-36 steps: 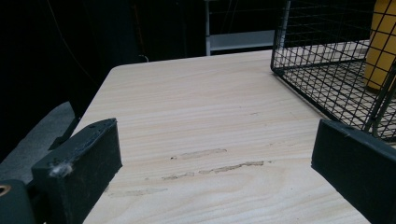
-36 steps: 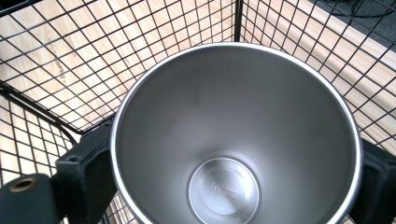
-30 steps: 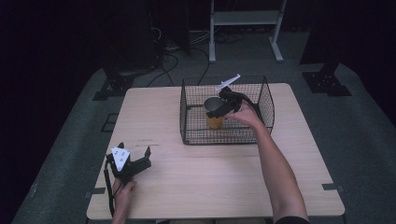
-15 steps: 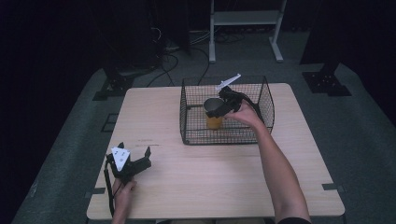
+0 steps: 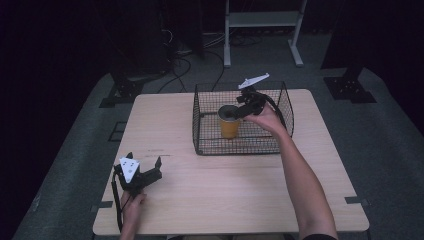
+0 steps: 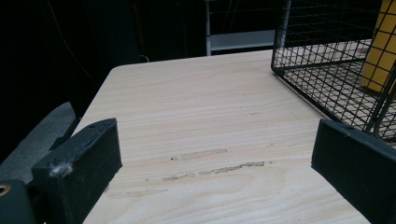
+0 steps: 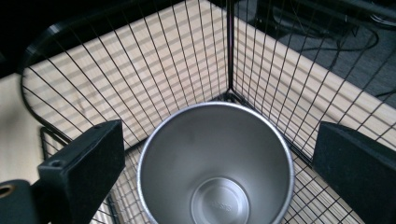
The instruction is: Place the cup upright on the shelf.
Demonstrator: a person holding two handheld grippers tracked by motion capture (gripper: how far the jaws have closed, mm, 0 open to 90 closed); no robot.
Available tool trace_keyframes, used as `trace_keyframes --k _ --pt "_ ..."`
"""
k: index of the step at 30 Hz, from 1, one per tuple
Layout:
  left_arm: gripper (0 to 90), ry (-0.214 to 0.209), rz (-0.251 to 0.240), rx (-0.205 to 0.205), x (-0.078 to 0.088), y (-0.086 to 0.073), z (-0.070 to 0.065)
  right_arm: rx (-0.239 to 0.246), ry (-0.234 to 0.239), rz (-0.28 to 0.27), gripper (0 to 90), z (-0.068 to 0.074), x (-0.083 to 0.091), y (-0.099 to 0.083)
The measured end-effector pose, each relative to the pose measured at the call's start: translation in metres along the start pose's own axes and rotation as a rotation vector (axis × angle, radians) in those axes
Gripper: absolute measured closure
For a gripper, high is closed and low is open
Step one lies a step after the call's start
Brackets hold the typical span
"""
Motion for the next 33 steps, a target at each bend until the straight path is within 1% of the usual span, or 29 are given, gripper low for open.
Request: trace_keyframes --k 2,6,8,11,12,16,19,22,28,33 --pt "0.8 0.001 0.001 0.001 0.0 0.0 0.0 -0.006 0.008 -0.013 2.1 -0.001 0.006 0.001" --pt "0.8 0.001 0.003 -0.002 0.0 0.0 0.0 -0.006 -0.002 -0.016 2.1 -0.004 0.014 0.0" --pt "0.8 0.002 0.004 -0.003 0.0 0.0 -0.001 -0.027 0.002 -0.022 2.2 -0.005 0.018 -0.002" --pt "0.8 -0.001 0.002 -0.005 0.0 0.0 -0.001 -0.034 -0.006 -0.025 2.2 -0.005 0.023 -0.004" --pt "0.8 -0.002 0.0 -0.005 0.0 0.0 -0.001 -0.04 -0.004 -0.029 2.3 -0.004 0.025 -0.004" --pt "0.8 -0.001 0.001 -0.005 0.001 0.0 -0.001 -0.04 0.009 -0.047 2.6 0.003 0.034 -0.006" --pt "0.8 -0.003 0.0 -0.008 0.001 0.0 -0.001 -0.031 0.012 -0.054 2.6 0.007 0.04 -0.007" --pt "0.8 0.0 0.001 -0.01 0.001 0.0 -0.001 -0.042 0.03 -0.065 2.6 0.011 0.045 -0.009" --pt "0.8 0.001 0.001 -0.005 0.001 0.0 -0.001 -0.038 0.046 -0.067 2.6 0.015 0.048 -0.013" --pt "0.8 -0.001 0.001 -0.007 0.001 0.0 -0.001 -0.032 0.049 -0.068 2.6 0.018 0.052 -0.016"
Point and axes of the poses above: each handheld gripper's, and its own axes: x roughly backward along the jaws, y roughly out of its top, z roughly to its left, the point moved 9 cm from there along -x, roughly forward along the jaws, and after that the axes turned 7 degrees about z, right-handed, at the moved point
